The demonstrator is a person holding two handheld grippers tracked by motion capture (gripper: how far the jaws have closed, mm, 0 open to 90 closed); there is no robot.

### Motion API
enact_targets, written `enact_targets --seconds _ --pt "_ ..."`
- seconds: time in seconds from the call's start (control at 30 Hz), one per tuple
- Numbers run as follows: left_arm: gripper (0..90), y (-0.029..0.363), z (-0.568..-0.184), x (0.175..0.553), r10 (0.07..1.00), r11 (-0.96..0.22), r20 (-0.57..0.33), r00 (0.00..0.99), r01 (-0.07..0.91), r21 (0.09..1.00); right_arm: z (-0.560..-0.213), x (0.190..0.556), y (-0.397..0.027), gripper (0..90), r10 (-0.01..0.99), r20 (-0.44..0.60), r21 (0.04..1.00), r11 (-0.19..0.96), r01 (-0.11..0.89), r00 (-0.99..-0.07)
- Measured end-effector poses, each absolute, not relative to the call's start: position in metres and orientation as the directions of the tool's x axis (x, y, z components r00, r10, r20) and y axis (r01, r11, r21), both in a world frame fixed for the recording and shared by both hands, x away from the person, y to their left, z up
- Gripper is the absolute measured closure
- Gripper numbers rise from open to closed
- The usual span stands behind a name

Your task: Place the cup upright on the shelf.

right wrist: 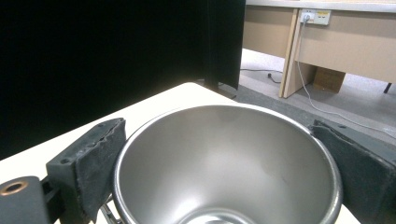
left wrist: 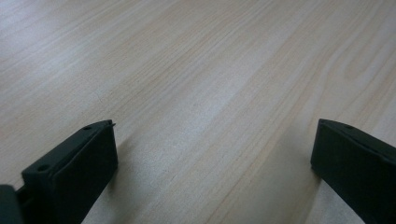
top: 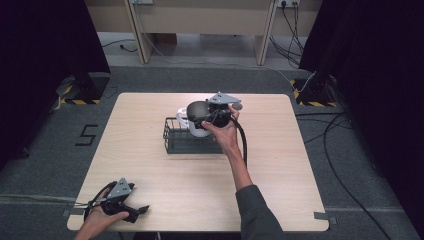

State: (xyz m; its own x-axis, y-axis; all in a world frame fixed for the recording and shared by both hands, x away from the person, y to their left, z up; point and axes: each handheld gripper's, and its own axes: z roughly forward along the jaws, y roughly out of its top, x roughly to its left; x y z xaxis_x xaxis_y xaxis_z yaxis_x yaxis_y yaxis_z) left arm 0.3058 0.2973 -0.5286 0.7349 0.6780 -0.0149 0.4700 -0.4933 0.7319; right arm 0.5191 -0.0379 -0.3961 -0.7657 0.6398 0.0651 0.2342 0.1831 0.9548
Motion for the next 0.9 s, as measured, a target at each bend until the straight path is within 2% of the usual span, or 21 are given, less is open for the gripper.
enact_targets --seconds 0.9 --pt "0.0 0.297 -0.528 0.306 0.677 -0.497 -0.014 0.736 0.471 0.729 -0.418 0.519 -0.038 5.0 0.631 0.073 0.926 0.245 0.288 -0.772"
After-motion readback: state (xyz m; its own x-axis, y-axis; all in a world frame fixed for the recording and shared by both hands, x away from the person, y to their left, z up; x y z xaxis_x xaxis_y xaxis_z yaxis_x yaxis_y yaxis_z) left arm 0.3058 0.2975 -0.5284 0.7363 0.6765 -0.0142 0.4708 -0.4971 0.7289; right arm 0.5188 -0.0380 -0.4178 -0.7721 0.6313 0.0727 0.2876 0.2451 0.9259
